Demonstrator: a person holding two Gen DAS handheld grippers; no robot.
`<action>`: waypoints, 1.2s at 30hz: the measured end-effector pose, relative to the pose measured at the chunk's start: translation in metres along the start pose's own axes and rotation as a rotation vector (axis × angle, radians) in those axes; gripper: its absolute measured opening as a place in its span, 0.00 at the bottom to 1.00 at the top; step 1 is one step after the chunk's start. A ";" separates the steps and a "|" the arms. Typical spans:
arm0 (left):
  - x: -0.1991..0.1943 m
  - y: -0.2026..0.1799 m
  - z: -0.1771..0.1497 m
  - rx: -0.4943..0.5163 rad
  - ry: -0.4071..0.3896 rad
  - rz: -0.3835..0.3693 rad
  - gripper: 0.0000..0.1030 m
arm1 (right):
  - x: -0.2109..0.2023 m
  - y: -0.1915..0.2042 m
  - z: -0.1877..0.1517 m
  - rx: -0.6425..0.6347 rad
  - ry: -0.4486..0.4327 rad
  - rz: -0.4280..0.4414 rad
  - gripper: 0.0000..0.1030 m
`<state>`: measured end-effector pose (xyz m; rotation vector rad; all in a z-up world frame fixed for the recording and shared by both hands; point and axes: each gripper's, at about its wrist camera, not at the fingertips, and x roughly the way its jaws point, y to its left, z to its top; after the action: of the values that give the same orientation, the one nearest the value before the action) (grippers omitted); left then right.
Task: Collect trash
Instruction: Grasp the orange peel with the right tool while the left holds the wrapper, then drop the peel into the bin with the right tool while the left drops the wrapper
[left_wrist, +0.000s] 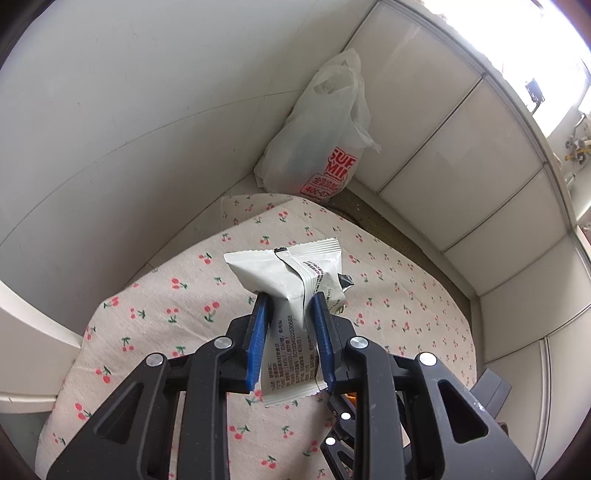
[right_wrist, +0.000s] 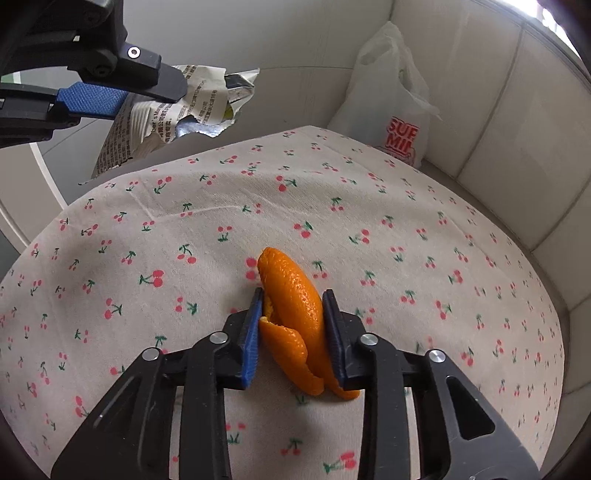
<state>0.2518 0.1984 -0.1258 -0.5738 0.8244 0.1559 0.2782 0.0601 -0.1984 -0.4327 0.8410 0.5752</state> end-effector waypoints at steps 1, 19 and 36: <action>-0.001 -0.002 -0.002 0.004 0.002 -0.003 0.24 | -0.004 -0.001 -0.003 0.016 0.005 -0.008 0.24; -0.056 -0.108 -0.082 0.222 0.023 -0.086 0.24 | -0.133 -0.059 -0.132 0.344 0.072 -0.202 0.15; -0.095 -0.221 -0.166 0.362 0.064 -0.260 0.25 | -0.262 -0.141 -0.190 0.600 -0.055 -0.406 0.15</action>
<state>0.1564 -0.0682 -0.0522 -0.3401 0.8086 -0.2479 0.1195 -0.2342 -0.0860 -0.0299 0.8006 -0.0520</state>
